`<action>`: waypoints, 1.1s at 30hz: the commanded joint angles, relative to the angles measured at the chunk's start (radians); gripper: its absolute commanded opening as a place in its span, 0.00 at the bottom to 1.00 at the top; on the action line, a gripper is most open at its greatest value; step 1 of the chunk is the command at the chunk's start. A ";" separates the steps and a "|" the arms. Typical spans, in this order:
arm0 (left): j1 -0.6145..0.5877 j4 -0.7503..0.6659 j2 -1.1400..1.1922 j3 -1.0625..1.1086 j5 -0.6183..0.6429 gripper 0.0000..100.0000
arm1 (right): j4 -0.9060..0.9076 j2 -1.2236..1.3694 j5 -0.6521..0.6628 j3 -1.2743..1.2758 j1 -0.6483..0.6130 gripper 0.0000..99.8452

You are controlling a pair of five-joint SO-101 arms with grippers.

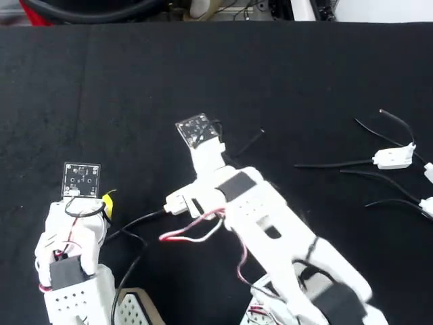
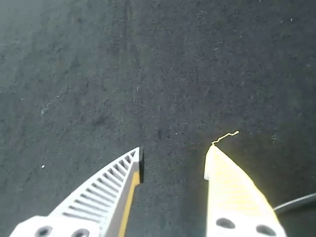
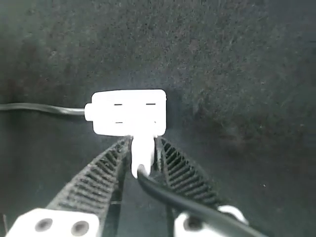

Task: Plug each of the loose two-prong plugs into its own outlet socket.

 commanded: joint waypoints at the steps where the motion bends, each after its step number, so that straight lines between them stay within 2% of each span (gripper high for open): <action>1: -0.013 0.003 -0.008 -0.005 -0.005 0.22 | -0.063 0.073 -0.008 -0.067 0.014 0.01; 9: -0.013 0.003 -0.008 -0.005 -0.005 0.22 | -0.104 0.087 -0.008 -0.068 0.017 0.01; 16: -0.010 0.003 -0.008 -0.005 -0.005 0.22 | -0.112 0.084 -0.003 -0.076 0.068 0.01; 33: -0.007 0.003 -0.008 -0.004 -0.005 0.22 | -0.094 0.151 -0.003 -0.139 0.046 0.01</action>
